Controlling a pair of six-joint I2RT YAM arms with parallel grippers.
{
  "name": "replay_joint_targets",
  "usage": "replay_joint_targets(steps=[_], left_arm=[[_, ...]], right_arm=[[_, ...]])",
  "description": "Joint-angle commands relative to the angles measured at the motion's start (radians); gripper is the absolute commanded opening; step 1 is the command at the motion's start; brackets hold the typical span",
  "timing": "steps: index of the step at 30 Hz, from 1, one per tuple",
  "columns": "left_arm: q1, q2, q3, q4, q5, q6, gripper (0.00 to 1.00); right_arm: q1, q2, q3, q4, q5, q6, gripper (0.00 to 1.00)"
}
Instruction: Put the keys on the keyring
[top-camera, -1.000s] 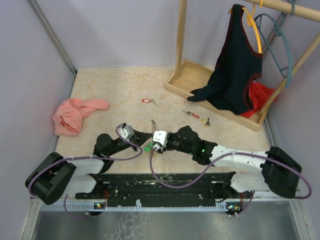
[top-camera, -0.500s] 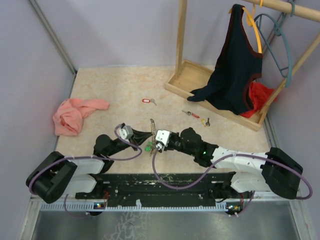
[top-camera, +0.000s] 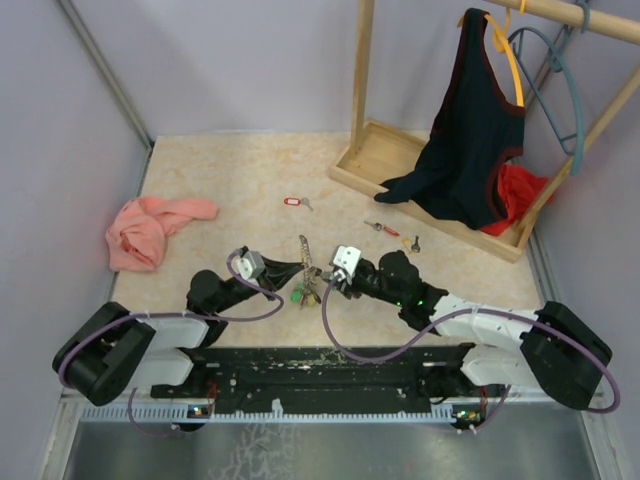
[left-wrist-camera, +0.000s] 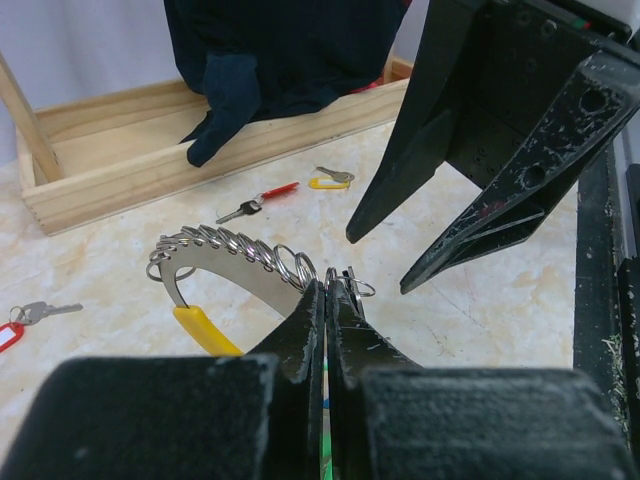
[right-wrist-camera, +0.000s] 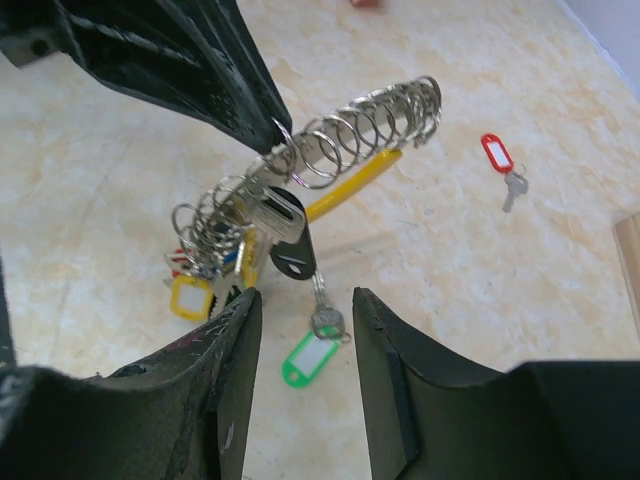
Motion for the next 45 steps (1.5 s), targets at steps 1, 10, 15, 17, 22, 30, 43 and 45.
replay_joint_targets(steps=[1,10,15,17,22,30,43,45], left_arm=[[-0.006,0.005,-0.004,0.092,0.008,0.001,0.00],[-0.006,0.023,-0.003,0.126,0.047,-0.003,0.00],[-0.006,0.045,-0.002,0.151,0.062,-0.004,0.00],[-0.006,0.052,0.000,0.165,0.070,-0.006,0.00],[-0.006,0.058,0.002,0.171,0.082,-0.009,0.00],[-0.006,0.046,-0.004,0.170,0.079,-0.010,0.00],[-0.006,0.044,-0.031,0.215,0.041,-0.005,0.00],[-0.006,0.049,-0.035,0.217,0.041,-0.001,0.00]], right_arm=[[-0.024,0.001,0.018,0.134,-0.155,0.067,0.43],[-0.073,0.073,0.049,0.200,-0.257,0.077,0.43],[-0.083,0.111,0.066,0.216,-0.312,0.077,0.43],[-0.085,0.121,0.072,0.220,-0.321,0.075,0.42],[-0.092,0.143,0.090,0.222,-0.352,0.074,0.39],[-0.096,0.170,0.121,0.175,-0.406,0.068,0.27],[-0.096,0.075,0.184,-0.131,-0.310,-0.012,0.00],[-0.096,0.053,0.224,-0.196,-0.285,-0.027,0.00]])
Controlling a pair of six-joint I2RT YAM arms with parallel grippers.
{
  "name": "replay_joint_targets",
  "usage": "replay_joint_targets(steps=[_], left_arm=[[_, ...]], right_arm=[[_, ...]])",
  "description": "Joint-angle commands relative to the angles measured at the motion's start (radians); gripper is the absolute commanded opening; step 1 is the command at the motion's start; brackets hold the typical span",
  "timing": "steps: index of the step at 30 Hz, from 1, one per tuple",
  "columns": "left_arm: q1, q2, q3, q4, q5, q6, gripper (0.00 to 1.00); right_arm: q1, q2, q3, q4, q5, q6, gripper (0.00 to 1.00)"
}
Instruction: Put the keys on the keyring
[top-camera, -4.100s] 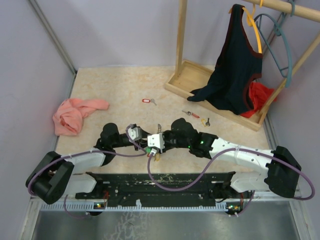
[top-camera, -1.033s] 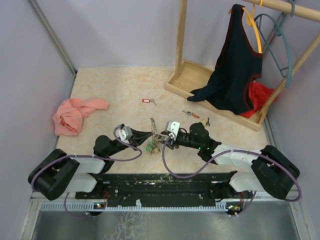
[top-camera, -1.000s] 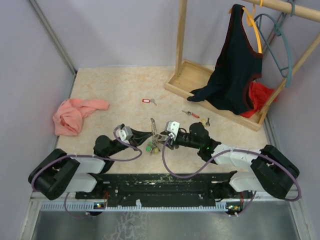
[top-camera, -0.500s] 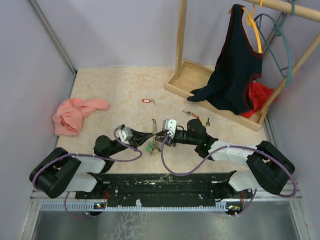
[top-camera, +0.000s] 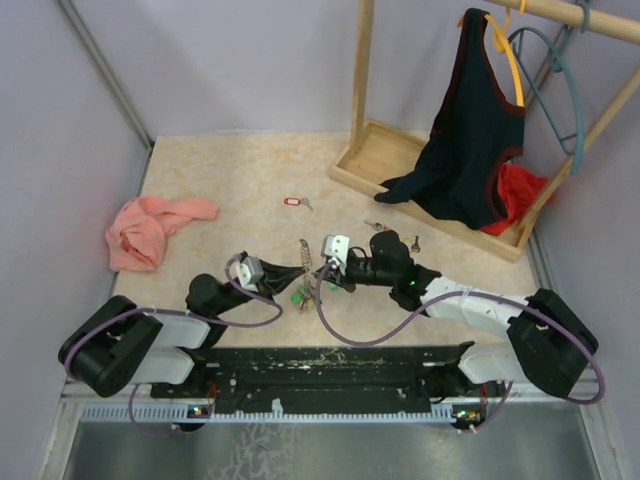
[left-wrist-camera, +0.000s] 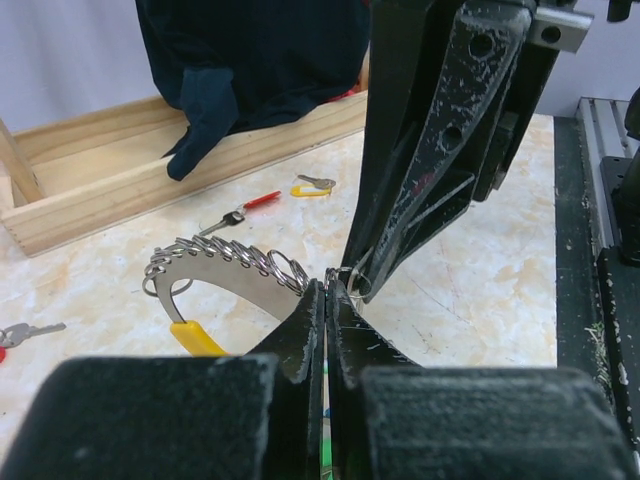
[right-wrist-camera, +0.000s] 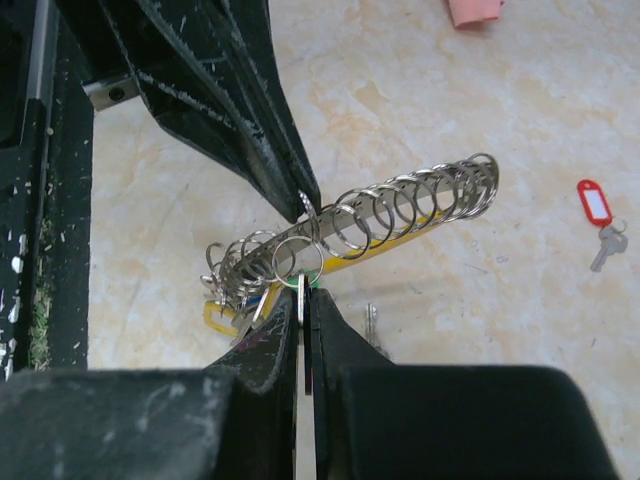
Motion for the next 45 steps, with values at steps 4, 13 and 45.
replay_joint_targets(steps=[4,13,45], left_arm=[[-0.004,0.001,-0.018,0.098,-0.013,0.026,0.29],[-0.004,0.008,0.013,-0.004,0.048,0.082,0.42],[0.005,0.088,0.121,-0.040,-0.187,-0.143,0.37]], right_arm=[[0.001,-0.089,0.174,-0.245,0.091,-0.095,0.00],[0.036,-0.057,0.304,-0.410,0.110,-0.217,0.00],[0.083,-0.019,0.352,-0.492,0.082,-0.278,0.00]])
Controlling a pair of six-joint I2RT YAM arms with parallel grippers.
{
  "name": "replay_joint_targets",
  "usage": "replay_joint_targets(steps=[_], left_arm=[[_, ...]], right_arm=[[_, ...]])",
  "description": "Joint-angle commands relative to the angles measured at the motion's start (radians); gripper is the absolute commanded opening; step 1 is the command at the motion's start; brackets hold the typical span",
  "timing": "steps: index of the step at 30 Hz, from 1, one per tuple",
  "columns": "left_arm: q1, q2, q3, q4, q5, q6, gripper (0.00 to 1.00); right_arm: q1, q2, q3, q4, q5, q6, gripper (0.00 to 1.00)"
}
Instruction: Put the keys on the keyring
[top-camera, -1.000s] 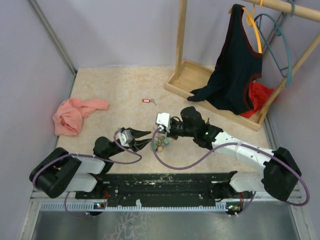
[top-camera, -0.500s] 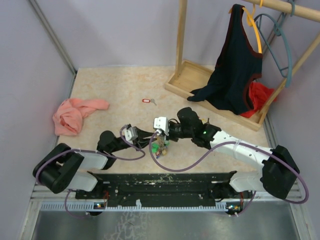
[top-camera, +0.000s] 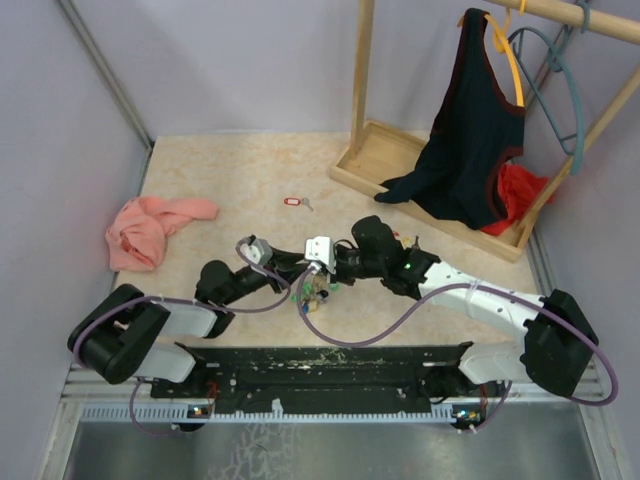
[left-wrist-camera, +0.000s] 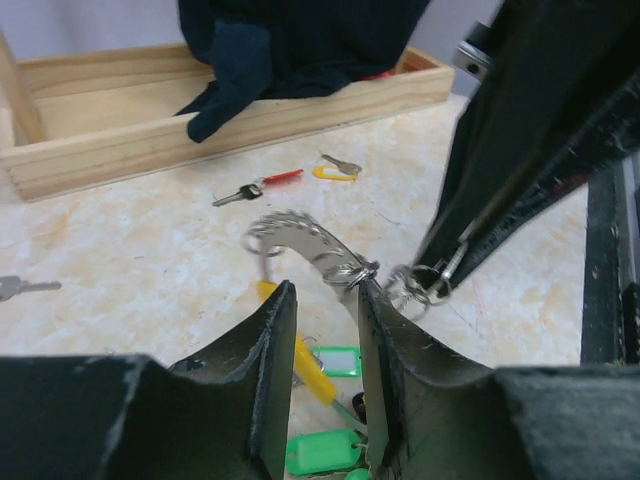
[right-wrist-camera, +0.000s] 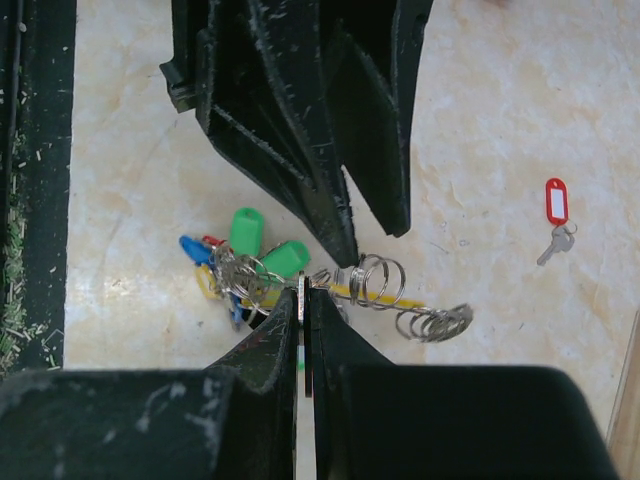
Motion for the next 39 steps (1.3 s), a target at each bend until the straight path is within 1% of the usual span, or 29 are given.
replay_joint_targets(steps=[1,3,5,7,10,14,17,23,26,33,34,37,39], left_arm=[[0.003,0.011,0.016,0.087,-0.160,-0.110,0.37],[0.003,0.004,-0.005,0.112,-0.234,-0.136,0.38],[0.003,-0.017,-0.022,0.104,-0.298,-0.149,0.39],[0.003,-0.045,-0.017,0.047,-0.298,-0.142,0.39],[0.002,-0.083,-0.026,0.005,-0.218,-0.099,0.40],[0.003,-0.102,-0.101,0.079,-0.082,-0.001,0.38],[0.003,-0.091,-0.121,0.091,0.033,0.043,0.38],[0.008,-0.033,-0.075,0.100,0.212,0.113,0.38],[0.012,-0.002,-0.039,0.083,0.287,0.110,0.34],[0.019,0.068,0.003,0.093,0.325,0.074,0.30],[0.020,0.075,0.007,0.091,0.318,0.073,0.31],[0.023,0.091,0.012,0.095,0.292,0.072,0.37],[0.026,0.094,0.014,0.091,0.273,0.074,0.38]], right_arm=[[0.011,0.000,0.062,0.051,-0.026,-0.006,0.00],[0.011,-0.005,0.060,0.048,-0.013,-0.009,0.00],[0.011,-0.008,0.059,0.043,-0.001,-0.012,0.00],[0.011,-0.011,0.059,0.044,0.004,-0.013,0.00],[0.010,-0.011,0.060,0.048,0.008,-0.014,0.00],[0.009,-0.016,0.060,0.043,0.018,-0.027,0.00],[0.009,-0.021,0.060,0.035,0.014,-0.043,0.00],[0.009,-0.025,0.063,0.017,0.019,-0.071,0.00],[0.009,-0.027,0.063,0.014,0.015,-0.074,0.00],[0.009,-0.037,0.057,0.020,-0.001,-0.080,0.00],[0.010,-0.038,0.058,0.018,-0.007,-0.080,0.00],[0.010,-0.039,0.059,0.016,-0.020,-0.084,0.00],[0.009,-0.038,0.060,0.011,-0.029,-0.085,0.00]])
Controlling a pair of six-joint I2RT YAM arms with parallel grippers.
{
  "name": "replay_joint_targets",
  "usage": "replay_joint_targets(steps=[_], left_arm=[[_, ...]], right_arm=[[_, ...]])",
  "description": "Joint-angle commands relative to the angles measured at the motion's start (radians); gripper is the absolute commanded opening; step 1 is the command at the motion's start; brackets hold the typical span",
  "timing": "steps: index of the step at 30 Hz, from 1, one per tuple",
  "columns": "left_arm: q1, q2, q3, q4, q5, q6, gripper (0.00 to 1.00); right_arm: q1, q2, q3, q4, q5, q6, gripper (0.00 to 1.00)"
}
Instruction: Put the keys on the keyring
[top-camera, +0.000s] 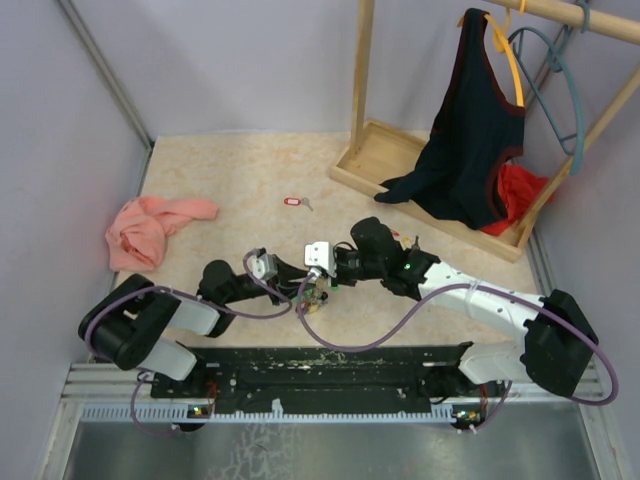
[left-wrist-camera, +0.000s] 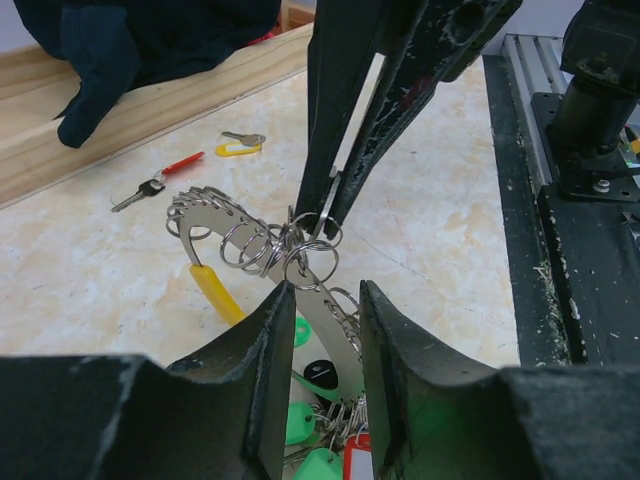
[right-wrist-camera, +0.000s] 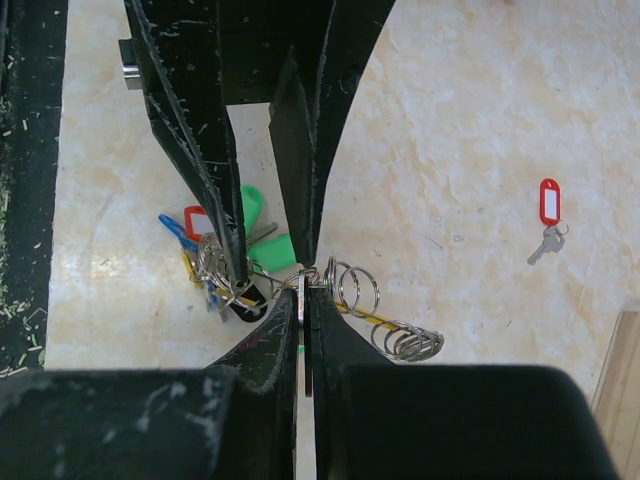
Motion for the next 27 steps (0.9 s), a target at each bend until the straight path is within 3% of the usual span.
replay_joint_targets(steps=[1,7,20,27], left_arm=[[0.012,0.014,0.026,0.025,-0.013,0.000,0.39],[0.019,0.023,0.036,0.018,-0.009,-0.003,0.41],[0.021,0.123,0.071,0.149,0.163,-0.114,0.38],[0.025,0.117,0.070,0.154,0.176,-0.124,0.17]], right_arm=[[0.005,-0.038,0.059,0.043,-0.047,-0.016,0.00],[0.006,-0.042,0.064,0.035,-0.057,-0.028,0.00],[0.005,-0.042,0.076,0.025,-0.081,-0.047,0.00],[0.005,-0.043,0.077,0.018,-0.066,-0.049,0.00]])
